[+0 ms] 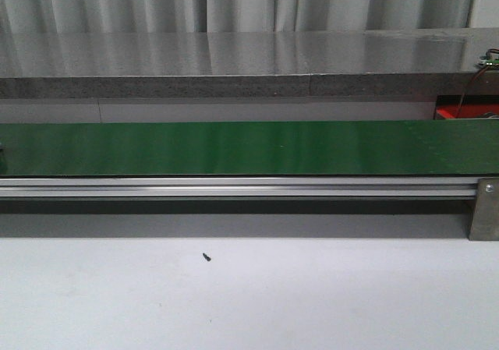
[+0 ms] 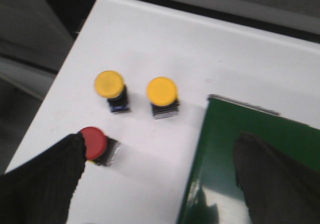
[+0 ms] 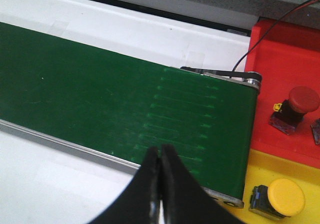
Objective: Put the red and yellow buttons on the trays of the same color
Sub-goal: 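Grasp another red push button with the left gripper, then place the second red button on the belt and open the left gripper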
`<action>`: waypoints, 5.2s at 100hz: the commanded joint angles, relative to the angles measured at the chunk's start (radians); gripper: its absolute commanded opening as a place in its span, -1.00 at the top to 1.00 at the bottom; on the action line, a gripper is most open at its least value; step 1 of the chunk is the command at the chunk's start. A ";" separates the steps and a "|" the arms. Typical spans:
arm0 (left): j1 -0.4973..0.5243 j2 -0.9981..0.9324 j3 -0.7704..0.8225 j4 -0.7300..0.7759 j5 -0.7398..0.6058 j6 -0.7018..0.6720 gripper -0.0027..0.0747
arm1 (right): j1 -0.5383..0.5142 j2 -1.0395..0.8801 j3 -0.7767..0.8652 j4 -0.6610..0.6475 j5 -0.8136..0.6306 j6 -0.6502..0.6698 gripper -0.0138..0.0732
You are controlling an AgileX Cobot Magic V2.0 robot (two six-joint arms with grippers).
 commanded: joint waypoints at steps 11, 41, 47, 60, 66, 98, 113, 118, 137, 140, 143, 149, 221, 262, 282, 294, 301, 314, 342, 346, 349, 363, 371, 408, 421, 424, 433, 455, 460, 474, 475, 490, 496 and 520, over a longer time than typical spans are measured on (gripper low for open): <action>0.111 0.051 -0.032 0.005 -0.073 0.000 -0.59 | -0.002 -0.019 -0.025 0.027 -0.050 -0.007 0.84; 0.173 0.206 -0.032 0.019 -0.147 0.000 -0.59 | -0.002 -0.019 -0.025 0.027 -0.050 -0.007 0.84; 0.173 0.236 -0.032 0.021 -0.159 0.000 -0.59 | -0.002 -0.019 -0.025 0.027 -0.050 -0.007 0.84; 0.173 0.290 -0.032 0.021 -0.187 0.000 -0.59 | -0.002 -0.019 -0.025 0.027 -0.050 -0.007 0.84; 0.171 0.312 -0.035 0.021 -0.200 0.000 -0.59 | -0.002 -0.019 -0.025 0.027 -0.050 -0.007 0.84; 0.131 0.379 -0.103 0.018 -0.223 0.000 -0.59 | -0.002 -0.019 -0.025 0.027 -0.050 -0.007 0.84; 0.119 0.405 -0.135 0.020 -0.217 0.000 -0.59 | -0.002 -0.019 -0.025 0.027 -0.050 -0.007 0.84; 0.116 0.412 -0.141 0.020 -0.217 0.000 -0.59 | -0.002 -0.019 -0.025 0.027 -0.050 -0.007 0.84; 0.113 0.418 -0.141 0.021 -0.223 0.000 -0.58 | -0.002 -0.019 -0.025 0.027 -0.050 -0.007 0.84; 0.113 0.419 -0.141 0.021 -0.223 0.000 -0.58 | -0.002 -0.019 -0.025 0.027 -0.050 -0.007 0.84; 0.113 0.423 -0.141 0.021 -0.221 0.000 -0.56 | -0.002 -0.019 -0.025 0.027 -0.050 -0.007 0.84; 0.113 0.427 -0.141 0.021 -0.219 0.000 -0.51 | -0.002 -0.019 -0.025 0.027 -0.050 -0.007 0.84; 0.113 0.405 -0.141 0.021 -0.202 0.000 0.63 | -0.002 -0.019 -0.025 0.027 -0.050 -0.007 0.84; 0.087 0.147 -0.139 -0.056 -0.043 0.002 0.66 | -0.002 -0.019 -0.025 0.027 -0.050 -0.007 0.84; -0.006 0.046 -0.104 -0.071 0.000 0.002 0.66 | -0.002 -0.019 -0.025 0.027 -0.050 -0.007 0.84; -0.083 0.025 -0.061 -0.073 -0.004 0.002 0.66 | -0.002 -0.019 -0.025 0.027 -0.050 -0.007 0.84; -0.125 0.025 -0.035 -0.073 -0.011 0.002 0.66 | -0.002 -0.019 -0.025 0.027 -0.050 -0.007 0.84; -0.188 0.027 0.018 -0.075 -0.054 0.002 0.66 | -0.002 -0.019 -0.025 0.027 -0.050 -0.007 0.84; -0.220 0.058 0.068 -0.082 -0.085 0.002 0.66 | -0.002 -0.019 -0.025 0.027 -0.050 -0.007 0.84; -0.220 0.068 0.068 -0.082 -0.085 0.002 0.66 | -0.002 -0.019 -0.025 0.027 -0.050 -0.007 0.84; -0.220 0.075 0.068 -0.082 -0.085 0.002 0.66 | -0.002 -0.019 -0.025 0.027 -0.050 -0.007 0.84; -0.220 0.097 0.068 -0.082 -0.085 0.002 0.64 | -0.002 -0.019 -0.025 0.027 -0.050 -0.007 0.84; -0.220 0.099 0.068 -0.084 -0.081 0.008 0.45 | -0.002 -0.019 -0.025 0.027 -0.050 -0.007 0.84; -0.268 0.015 0.068 -0.130 -0.105 0.040 -0.61 | -0.002 -0.019 -0.025 0.027 -0.050 -0.007 0.84; -0.294 -0.071 0.068 -0.132 -0.117 0.040 -0.61 | -0.002 -0.019 -0.025 0.027 -0.050 -0.007 0.84; -0.302 -0.091 0.068 -0.132 -0.117 0.040 -0.61 | -0.002 -0.019 -0.025 0.027 -0.050 -0.007 0.84; -0.320 -0.163 0.068 -0.134 -0.114 0.040 -0.61 | -0.002 -0.019 -0.025 0.027 -0.050 -0.007 0.84; -0.386 -0.360 0.141 -0.134 -0.108 0.040 -0.38 | -0.002 -0.019 -0.025 0.028 -0.050 -0.007 0.84; -0.405 -0.412 0.181 -0.136 -0.117 0.040 -0.26 | -0.002 -0.019 -0.025 0.030 -0.050 -0.007 0.84; -0.462 -0.568 0.327 -0.138 -0.181 0.040 0.14 | -0.002 -0.019 -0.025 0.034 -0.050 -0.007 0.84; -0.465 -0.584 0.335 -0.138 -0.190 0.040 0.17 | -0.002 -0.019 -0.025 0.034 -0.050 -0.007 0.84; -0.510 -0.740 0.510 -0.181 -0.265 0.040 0.71 | -0.002 -0.019 -0.025 0.044 -0.050 -0.007 0.84; -0.514 -0.803 0.568 -0.197 -0.274 0.040 0.94 | -0.002 -0.019 -0.025 0.062 -0.050 -0.007 0.84; -0.514 -0.977 0.749 -0.202 -0.276 0.040 0.98 | -0.002 -0.016 -0.026 0.110 -0.004 -0.007 0.76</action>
